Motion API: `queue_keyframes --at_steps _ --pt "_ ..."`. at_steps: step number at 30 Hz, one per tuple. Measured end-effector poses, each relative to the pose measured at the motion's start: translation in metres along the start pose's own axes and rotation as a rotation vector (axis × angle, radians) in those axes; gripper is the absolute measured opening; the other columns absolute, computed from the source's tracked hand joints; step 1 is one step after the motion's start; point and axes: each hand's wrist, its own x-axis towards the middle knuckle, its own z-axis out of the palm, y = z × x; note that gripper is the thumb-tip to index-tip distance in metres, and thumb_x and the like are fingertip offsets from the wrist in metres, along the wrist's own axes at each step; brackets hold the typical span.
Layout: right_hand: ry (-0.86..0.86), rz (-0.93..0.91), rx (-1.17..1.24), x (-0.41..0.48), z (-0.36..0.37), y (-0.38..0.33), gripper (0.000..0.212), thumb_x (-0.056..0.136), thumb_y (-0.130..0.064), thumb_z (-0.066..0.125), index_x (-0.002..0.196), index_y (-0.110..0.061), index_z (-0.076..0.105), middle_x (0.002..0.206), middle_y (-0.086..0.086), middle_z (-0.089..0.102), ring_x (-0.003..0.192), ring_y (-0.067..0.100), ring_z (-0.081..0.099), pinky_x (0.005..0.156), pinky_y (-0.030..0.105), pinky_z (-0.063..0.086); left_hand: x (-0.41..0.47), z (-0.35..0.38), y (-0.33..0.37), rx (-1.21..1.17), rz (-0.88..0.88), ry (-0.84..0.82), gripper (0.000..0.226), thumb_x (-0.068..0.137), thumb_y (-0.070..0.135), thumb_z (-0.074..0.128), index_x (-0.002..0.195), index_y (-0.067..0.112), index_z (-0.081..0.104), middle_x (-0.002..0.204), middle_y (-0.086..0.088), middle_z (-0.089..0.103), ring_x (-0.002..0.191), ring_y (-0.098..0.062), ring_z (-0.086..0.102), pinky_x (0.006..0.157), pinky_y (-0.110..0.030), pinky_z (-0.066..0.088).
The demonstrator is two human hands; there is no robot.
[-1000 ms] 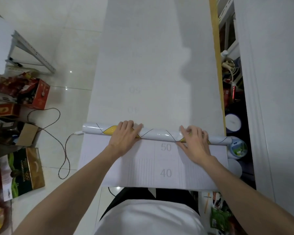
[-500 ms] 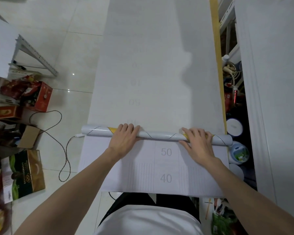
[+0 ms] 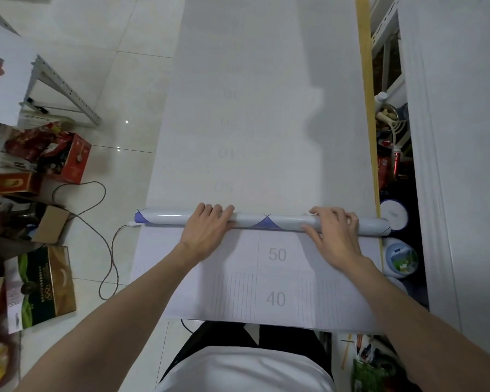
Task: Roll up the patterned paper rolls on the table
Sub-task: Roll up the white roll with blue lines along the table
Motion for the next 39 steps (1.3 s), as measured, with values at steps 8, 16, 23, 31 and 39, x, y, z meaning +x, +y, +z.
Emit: queue_keyframes --at_steps 8,16,23,31,39 --pt "-0.072 -0.034 -0.032 -0.003 0.003 0.002 0.054 0.088 -0.062 0.055 0.13 -0.029 0.055 0.119 -0.001 0.045 0.112 0.022 0.042 0.1 0.042 0.024 0.001 -0.002 -0.001 -0.016 -0.019 0.006 0.049 0.091 0.053 0.058 0.12 0.013 0.06 0.102 -0.015 0.057 0.084 -0.033 0.052 0.078 -0.041 0.045" --pt "-0.046 0.009 -0.001 -0.002 -0.002 -0.006 0.034 0.097 -0.052 0.04 0.116 -0.027 0.055 0.118 -0.006 0.059 0.115 0.02 0.045 0.099 0.041 0.024 -0.002 0.0 0.002 -0.045 -0.016 0.056 0.033 0.1 0.038 0.038 0.115 0.015 0.057 0.095 -0.009 0.061 0.077 -0.031 0.053 0.076 -0.039 0.04" --pt "-0.052 -0.03 -0.07 -0.009 -0.002 -0.005 0.044 0.092 -0.055 0.055 0.126 -0.028 0.059 0.117 0.0 0.051 0.111 0.024 0.045 0.097 0.043 0.027 -0.002 -0.001 0.004 -0.043 -0.002 0.061 0.041 0.09 0.045 0.065 0.112 0.011 0.063 0.092 -0.01 0.059 0.077 -0.031 0.053 0.074 -0.04 0.045" --pt "-0.043 0.034 -0.026 -0.023 0.006 -0.009 0.045 0.095 -0.056 0.046 0.127 -0.025 0.055 0.131 0.002 0.052 0.12 0.023 0.043 0.1 0.041 0.023 -0.007 0.006 -0.003 -0.098 0.053 0.027 0.046 0.098 0.051 0.037 0.124 0.017 0.056 0.113 -0.008 0.058 0.093 -0.03 0.055 0.089 -0.04 0.039" --pt "-0.03 0.082 0.051 -0.02 0.0 -0.006 0.039 0.095 -0.053 0.05 0.126 -0.03 0.053 0.115 -0.004 0.059 0.114 0.022 0.044 0.097 0.041 0.024 -0.008 0.007 -0.001 -0.12 0.019 0.088 0.042 0.102 0.045 0.032 0.126 0.017 0.052 0.09 -0.006 0.061 0.075 -0.029 0.054 0.081 -0.038 0.04"
